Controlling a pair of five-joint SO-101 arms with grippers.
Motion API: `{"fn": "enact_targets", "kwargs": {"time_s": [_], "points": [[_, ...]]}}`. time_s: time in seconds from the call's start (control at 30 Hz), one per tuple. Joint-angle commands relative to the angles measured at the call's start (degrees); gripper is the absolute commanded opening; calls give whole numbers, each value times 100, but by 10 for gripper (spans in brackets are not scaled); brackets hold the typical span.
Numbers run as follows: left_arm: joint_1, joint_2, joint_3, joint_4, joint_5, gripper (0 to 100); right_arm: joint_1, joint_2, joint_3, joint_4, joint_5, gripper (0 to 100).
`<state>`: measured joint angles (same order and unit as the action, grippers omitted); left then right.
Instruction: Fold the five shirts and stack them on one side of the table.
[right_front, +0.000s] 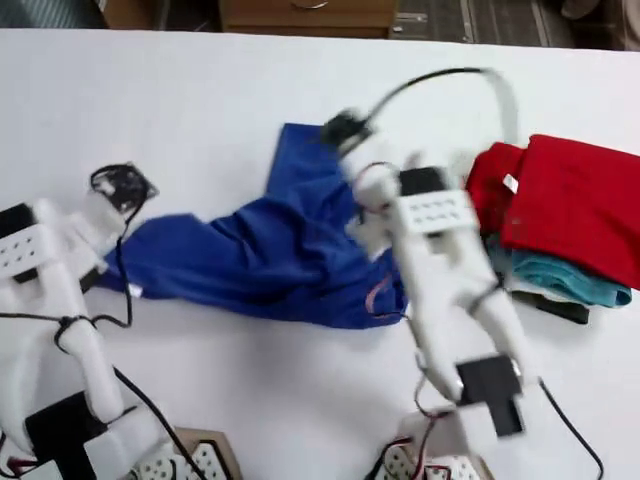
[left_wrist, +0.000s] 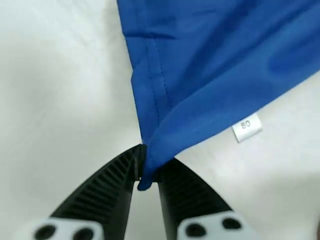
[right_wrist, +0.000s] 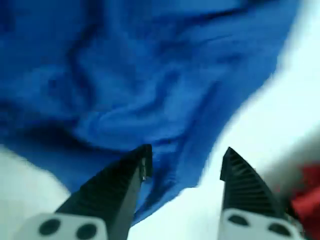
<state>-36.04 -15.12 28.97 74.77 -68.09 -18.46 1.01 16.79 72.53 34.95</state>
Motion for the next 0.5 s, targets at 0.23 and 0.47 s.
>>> {"fn": "enact_targets", "kwargs": {"time_s": [0.23, 0.47], "points": [[-299, -316, -268, -229, -53, 20, -462, 488, 765, 541, 1266, 231], [-264, -299, -224, -343, -44, 20, -743, 479, 1433, 1323, 2382, 231]]}}
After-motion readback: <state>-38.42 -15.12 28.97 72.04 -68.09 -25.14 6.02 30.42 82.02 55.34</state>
